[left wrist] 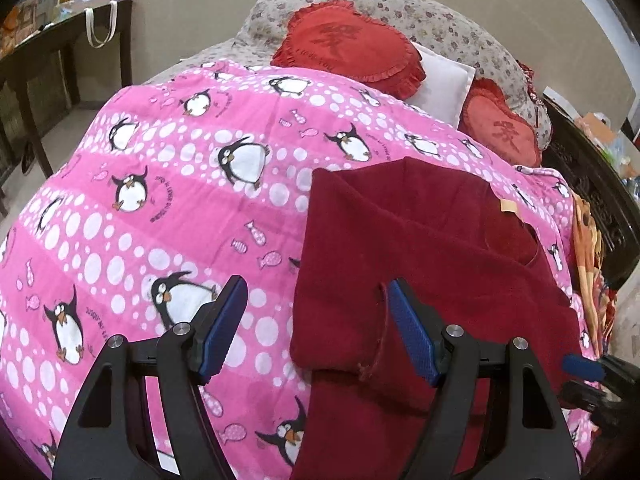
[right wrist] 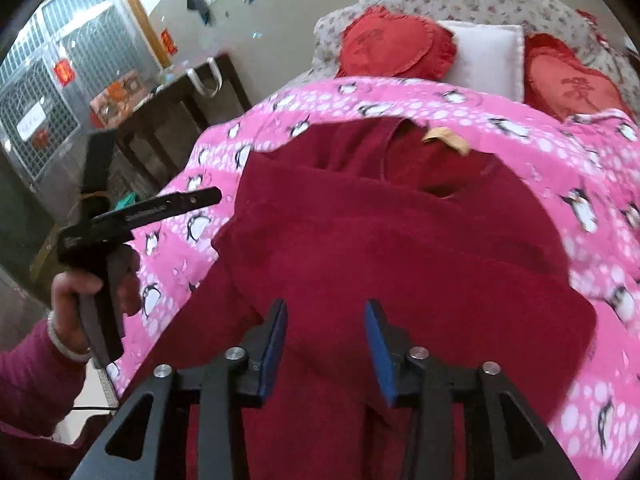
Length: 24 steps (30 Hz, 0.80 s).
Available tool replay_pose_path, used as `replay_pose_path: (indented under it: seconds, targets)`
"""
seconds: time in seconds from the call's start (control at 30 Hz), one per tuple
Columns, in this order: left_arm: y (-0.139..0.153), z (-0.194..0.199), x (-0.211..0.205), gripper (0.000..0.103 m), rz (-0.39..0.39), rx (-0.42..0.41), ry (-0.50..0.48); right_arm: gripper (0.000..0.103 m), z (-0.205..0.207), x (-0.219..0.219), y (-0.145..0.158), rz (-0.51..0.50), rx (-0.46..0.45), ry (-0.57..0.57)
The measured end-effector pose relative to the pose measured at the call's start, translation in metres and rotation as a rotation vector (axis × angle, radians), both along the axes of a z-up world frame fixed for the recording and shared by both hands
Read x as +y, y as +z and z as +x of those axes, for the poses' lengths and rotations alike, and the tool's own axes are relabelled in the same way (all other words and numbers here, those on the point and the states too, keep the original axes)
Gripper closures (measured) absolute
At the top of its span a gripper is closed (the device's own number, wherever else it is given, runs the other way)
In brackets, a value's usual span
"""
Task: Fold small clothes
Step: 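Fold the held sleeve across the sweater body with the right gripper, release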
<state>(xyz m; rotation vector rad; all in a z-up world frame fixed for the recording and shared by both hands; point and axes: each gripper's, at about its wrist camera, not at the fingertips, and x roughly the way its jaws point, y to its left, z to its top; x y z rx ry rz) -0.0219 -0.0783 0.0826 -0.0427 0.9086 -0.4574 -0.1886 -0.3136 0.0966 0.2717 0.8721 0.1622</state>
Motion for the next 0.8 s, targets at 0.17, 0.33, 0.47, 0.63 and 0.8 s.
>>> replay_pose_path:
  seconds: [0.17,0.33,0.47,0.63,0.8]
  targets:
    - [-0.004,-0.002,-0.02,0.03,0.053,-0.001,-0.053,0.047,-0.034,-0.039,0.013,0.028,-0.051,-0.143]
    - [-0.02,-0.012,-0.038,0.03,0.134,0.012,-0.111,0.033,-0.067,-0.081,-0.003,0.07,-0.024,-0.305]
    - [-0.029,-0.011,-0.051,0.03,0.156,0.032,-0.135,0.033,-0.074,-0.104,-0.019,0.076,0.025,-0.396]
    - [-0.03,-0.012,-0.06,0.057,0.189,0.007,-0.129,0.033,-0.083,-0.114,-0.021,0.105,0.013,-0.429]
    - [-0.015,-0.014,-0.056,0.089,0.162,-0.011,-0.13,0.033,-0.084,-0.126,-0.025,0.091,0.031,-0.49]
